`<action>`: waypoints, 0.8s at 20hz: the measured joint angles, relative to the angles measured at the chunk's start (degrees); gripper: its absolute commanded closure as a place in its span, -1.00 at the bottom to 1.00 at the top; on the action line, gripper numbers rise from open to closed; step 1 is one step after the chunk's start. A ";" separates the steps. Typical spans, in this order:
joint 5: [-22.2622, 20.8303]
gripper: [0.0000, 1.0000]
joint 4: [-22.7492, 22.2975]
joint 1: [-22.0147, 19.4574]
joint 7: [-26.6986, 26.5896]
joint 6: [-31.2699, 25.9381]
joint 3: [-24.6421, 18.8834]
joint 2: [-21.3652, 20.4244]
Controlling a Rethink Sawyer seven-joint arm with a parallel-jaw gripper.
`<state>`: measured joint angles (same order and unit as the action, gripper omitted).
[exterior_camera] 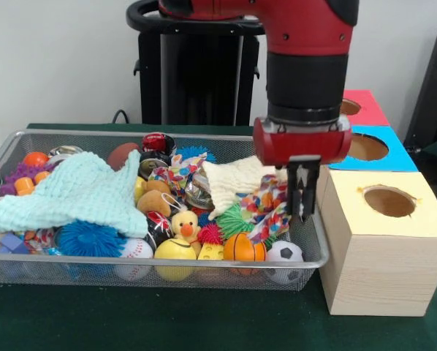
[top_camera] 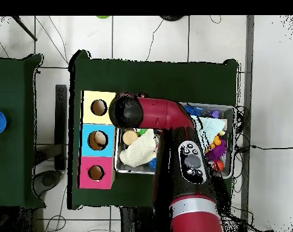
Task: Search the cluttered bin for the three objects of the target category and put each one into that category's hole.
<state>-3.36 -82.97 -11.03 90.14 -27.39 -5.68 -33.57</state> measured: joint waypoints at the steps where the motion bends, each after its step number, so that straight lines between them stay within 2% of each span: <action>1: 0.22 1.00 0.26 0.29 0.00 -0.93 0.01 -0.74; 8: 2.25 1.00 0.76 2.67 0.00 -4.26 0.03 -4.49; 16: 5.35 1.00 0.75 6.79 0.06 -4.28 0.45 -6.66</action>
<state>1.99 -82.22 -4.24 90.20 -31.67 -5.24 -40.23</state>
